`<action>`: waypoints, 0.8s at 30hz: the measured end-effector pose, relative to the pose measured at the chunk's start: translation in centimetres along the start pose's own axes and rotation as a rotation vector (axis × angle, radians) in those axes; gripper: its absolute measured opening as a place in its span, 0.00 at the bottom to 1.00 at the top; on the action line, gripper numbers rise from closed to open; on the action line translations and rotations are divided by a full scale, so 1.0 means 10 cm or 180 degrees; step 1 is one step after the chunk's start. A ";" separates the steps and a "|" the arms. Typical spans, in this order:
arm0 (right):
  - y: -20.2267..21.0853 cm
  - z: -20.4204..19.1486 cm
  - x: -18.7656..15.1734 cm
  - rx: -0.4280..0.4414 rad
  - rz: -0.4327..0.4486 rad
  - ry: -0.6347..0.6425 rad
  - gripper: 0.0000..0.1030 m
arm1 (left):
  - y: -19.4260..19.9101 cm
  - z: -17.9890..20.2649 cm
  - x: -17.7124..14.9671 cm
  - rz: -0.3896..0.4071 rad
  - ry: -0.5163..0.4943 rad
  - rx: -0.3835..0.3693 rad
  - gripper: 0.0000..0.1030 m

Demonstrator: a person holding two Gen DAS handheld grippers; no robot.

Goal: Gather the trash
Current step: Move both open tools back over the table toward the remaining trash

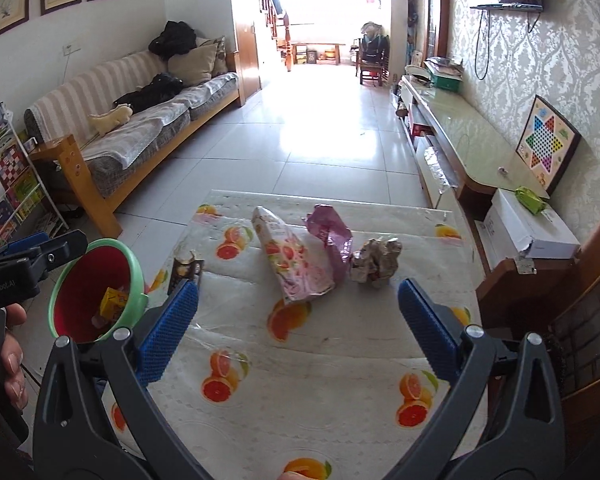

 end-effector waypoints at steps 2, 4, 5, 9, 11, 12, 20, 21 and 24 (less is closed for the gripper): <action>0.06 0.15 -0.01 -0.0046 0.0026 -0.0044 0.96 | -0.02 0.12 0.00 -0.0020 -0.0055 0.0006 0.92; 0.08 0.27 0.01 -0.0084 0.0053 -0.0074 0.96 | -0.05 0.22 -0.01 -0.0043 -0.0113 0.0007 0.92; 0.10 0.32 0.02 -0.0097 0.0068 -0.0092 0.96 | -0.07 0.26 -0.01 -0.0054 -0.0142 0.0015 0.92; 0.05 0.50 0.07 -0.0131 0.0089 -0.0164 0.96 | -0.15 0.33 0.00 -0.0099 -0.0192 0.0035 0.92; 0.00 0.57 0.09 -0.0141 0.0089 -0.0179 0.96 | -0.21 0.34 0.01 -0.0124 -0.0197 0.0043 0.92; -0.03 0.59 0.10 -0.0144 0.0083 -0.0180 0.96 | -0.25 0.35 0.02 -0.0142 -0.0194 0.0050 0.92; -0.47 0.89 0.10 -0.0214 -0.0071 -0.0328 0.96 | -0.80 0.35 0.04 -0.0380 -0.0154 0.0147 0.92; -0.54 0.94 0.10 -0.0230 -0.0094 -0.0360 0.96 | -0.88 0.36 0.03 -0.0419 -0.0153 0.0156 0.92; -0.76 1.08 0.11 -0.0272 -0.0172 -0.0424 0.96 | -1.14 0.39 0.02 -0.0515 -0.0151 0.0180 0.92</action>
Point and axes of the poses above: each gripper's, at about its wrist camera, not at the fingertips, and y roughly against the way its jaws point, z to its right, x to its top, the point moved 2 cm from there along -y, roughly the way its jaws point, and after that the axes turned 15 degrees about x, right-handed, at the moved point
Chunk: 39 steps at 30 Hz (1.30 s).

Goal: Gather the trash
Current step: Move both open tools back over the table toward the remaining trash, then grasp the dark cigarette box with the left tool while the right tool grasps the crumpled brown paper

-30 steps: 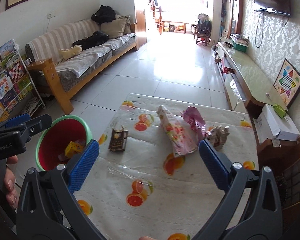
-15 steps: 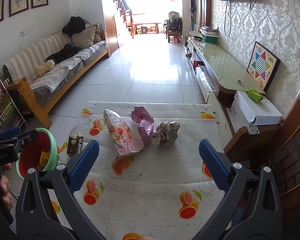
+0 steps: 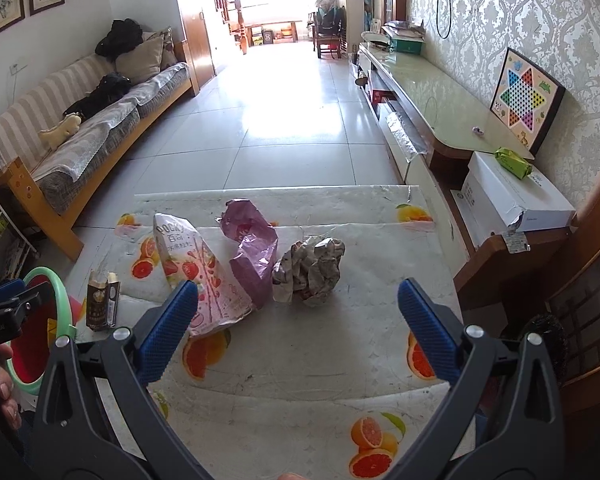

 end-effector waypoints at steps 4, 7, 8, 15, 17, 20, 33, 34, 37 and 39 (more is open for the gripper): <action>-0.34 0.13 0.06 -0.0052 -0.0102 -0.0056 0.95 | -0.35 0.04 0.01 -0.0147 -0.0008 0.0037 0.92; -0.56 0.23 0.09 -0.0074 -0.0158 -0.0115 0.96 | -0.61 0.06 0.02 -0.0263 0.0002 0.0077 0.92; -0.64 0.26 0.10 -0.0078 -0.0175 -0.0134 0.96 | -0.69 0.07 0.01 -0.0297 0.0003 0.0092 0.92; -1.06 0.42 0.08 -0.0101 -0.0302 -0.0208 0.96 | -1.15 0.13 -0.07 -0.0518 -0.0052 0.0213 0.92; -1.14 0.47 0.06 -0.0098 -0.0328 -0.0253 0.96 | -1.22 0.14 -0.10 -0.0541 -0.0077 0.0267 0.92; -1.27 0.51 0.05 -0.0126 -0.0391 -0.0263 0.95 | -1.29 0.15 -0.13 -0.0569 -0.0046 0.0314 0.92; -1.42 0.47 -0.04 0.0002 -0.0550 -0.0261 0.52 | -1.23 0.32 -0.16 -0.0463 -0.0261 0.0341 0.48; -1.40 0.46 -0.03 0.0010 -0.0535 -0.0251 0.48 | -1.22 0.33 -0.15 -0.0464 -0.0281 0.0327 0.44; -1.36 0.45 -0.01 0.0059 -0.0547 -0.0262 0.45 | -1.19 0.34 -0.14 -0.0502 -0.0282 0.0257 0.43; -1.31 0.47 0.00 0.0094 -0.0524 -0.0288 0.44 | -1.18 0.32 -0.14 -0.0513 -0.0254 0.0217 0.42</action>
Point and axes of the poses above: each gripper's, at about its wrist camera, not at the fingertips, and y roughly against the way its jaws point, z to its right, x to its top, the point moved 2 cm from there along -y, roughly the way its jaws point, and after that the axes turned 15 degrees about x, right-handed, at the moved point
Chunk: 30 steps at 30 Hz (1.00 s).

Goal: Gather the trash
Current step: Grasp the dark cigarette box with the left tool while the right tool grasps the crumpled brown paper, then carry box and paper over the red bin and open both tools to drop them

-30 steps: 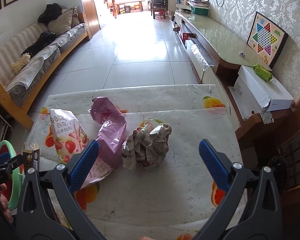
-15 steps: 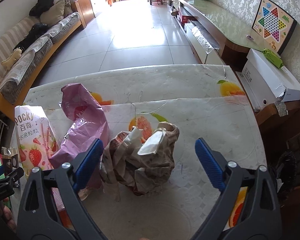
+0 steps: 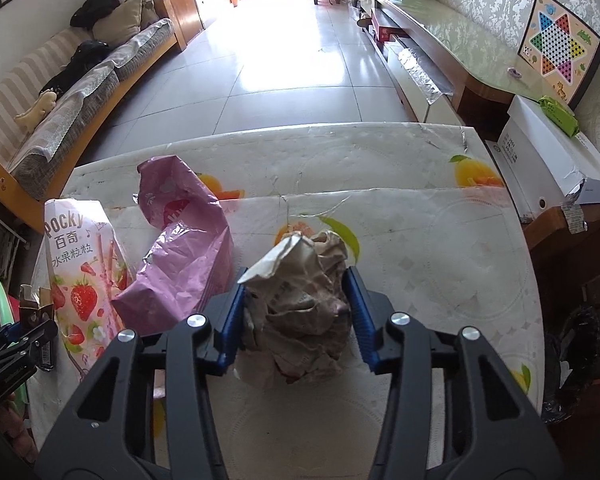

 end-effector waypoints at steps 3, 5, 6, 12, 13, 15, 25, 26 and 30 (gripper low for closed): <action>0.15 -0.02 0.00 -0.0015 0.0067 0.0004 0.44 | 0.08 -0.04 -0.01 0.0039 0.0023 -0.0022 0.41; 0.28 -0.03 -0.01 -0.0023 0.0115 -0.0001 0.44 | 0.16 -0.05 0.00 0.0071 0.0030 -0.0051 0.41; 0.35 -0.04 -0.01 -0.0023 0.0140 0.0001 0.44 | 0.22 -0.06 0.00 0.0100 0.0030 -0.0068 0.41; 0.86 -0.20 -0.05 -0.0005 0.0314 0.0074 0.44 | 0.67 -0.13 -0.04 0.0348 0.0032 -0.0145 0.41; 0.94 -0.24 -0.06 0.0004 0.0342 0.0092 0.44 | 0.75 -0.16 -0.05 0.0389 0.0048 -0.0164 0.41; 1.12 -0.35 -0.11 0.0019 0.0395 0.0144 0.44 | 0.93 -0.25 -0.08 0.0467 0.0087 -0.0194 0.41; 1.72 -1.12 -0.47 0.0210 0.0537 0.0478 0.44 | 1.71 -0.83 -0.35 0.0828 0.0346 -0.0212 0.41; 1.76 -1.21 -0.50 0.0237 0.0545 0.0520 0.44 | 1.78 -0.90 -0.38 0.0861 0.0372 -0.0211 0.41; 1.85 -1.56 -0.62 0.0342 0.0563 0.0672 0.44 | 1.97 -1.13 -0.49 0.0959 0.0444 -0.0185 0.41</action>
Point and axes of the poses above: each gripper's, at about its wrist camera, not at the fingertips, and y roughly against the way its jaws point, z to its right, x to its top, the point moved 2 cm from there along -y, roughly the way its jaws point, and after that the axes turned 15 degrees about x, right-handed, at the moved point
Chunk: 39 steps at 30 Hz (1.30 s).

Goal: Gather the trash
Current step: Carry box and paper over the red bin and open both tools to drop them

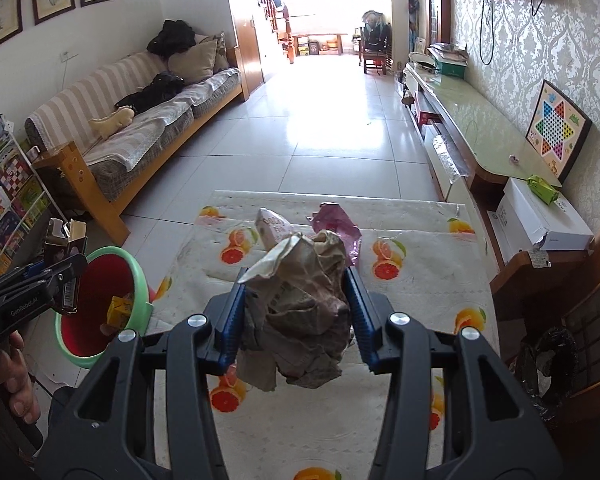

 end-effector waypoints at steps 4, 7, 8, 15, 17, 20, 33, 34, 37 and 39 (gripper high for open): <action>-0.01 -0.33 -0.02 0.0094 -0.0015 0.0153 0.44 | 0.12 -0.20 -0.02 0.0070 0.0069 0.0024 0.41; -0.05 -0.53 -0.01 0.0149 -0.0047 0.0258 0.44 | 0.16 -0.33 -0.03 0.0087 0.0121 0.0036 0.41; -0.07 -0.59 -0.01 0.0166 -0.0057 0.0292 0.44 | 0.16 -0.37 -0.04 0.0090 0.0137 0.0043 0.41; -0.23 -0.95 0.08 0.0319 -0.0093 0.0448 0.44 | 0.12 -0.65 -0.05 0.0082 0.0238 0.0146 0.41; -0.28 -1.04 0.11 0.0365 -0.0100 0.0490 0.44 | 0.10 -0.74 -0.04 0.0076 0.0264 0.0183 0.41; -0.37 -1.18 0.13 0.0425 -0.0118 0.0545 0.44 | 0.06 -0.91 -0.02 0.0064 0.0322 0.0239 0.41; -0.73 -1.67 0.11 0.0597 -0.0240 0.0714 0.44 | -0.36 -1.48 -0.06 -0.0155 0.0541 0.0398 0.44; -0.76 -1.68 0.11 0.0601 -0.0257 0.0721 0.44 | -0.39 -1.50 -0.06 -0.0171 0.0544 0.0406 0.45; -0.86 -1.75 0.08 0.0618 -0.0308 0.0731 0.44 | -0.44 -1.55 -0.07 -0.0198 0.0572 0.0418 0.58; -0.91 -1.79 0.06 0.0634 -0.0336 0.0745 0.44 | -0.46 -1.59 -0.08 -0.0195 0.0602 0.0401 0.64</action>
Point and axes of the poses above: each gripper's, at about its wrist camera, not at the fingertips, and y roughly against the way its jaws point, z to its right, x to its top, the point moved 2 cm from there along -y, roughly the way its jaws point, and after that the axes turned 15 degrees about x, right-handed, at the moved point
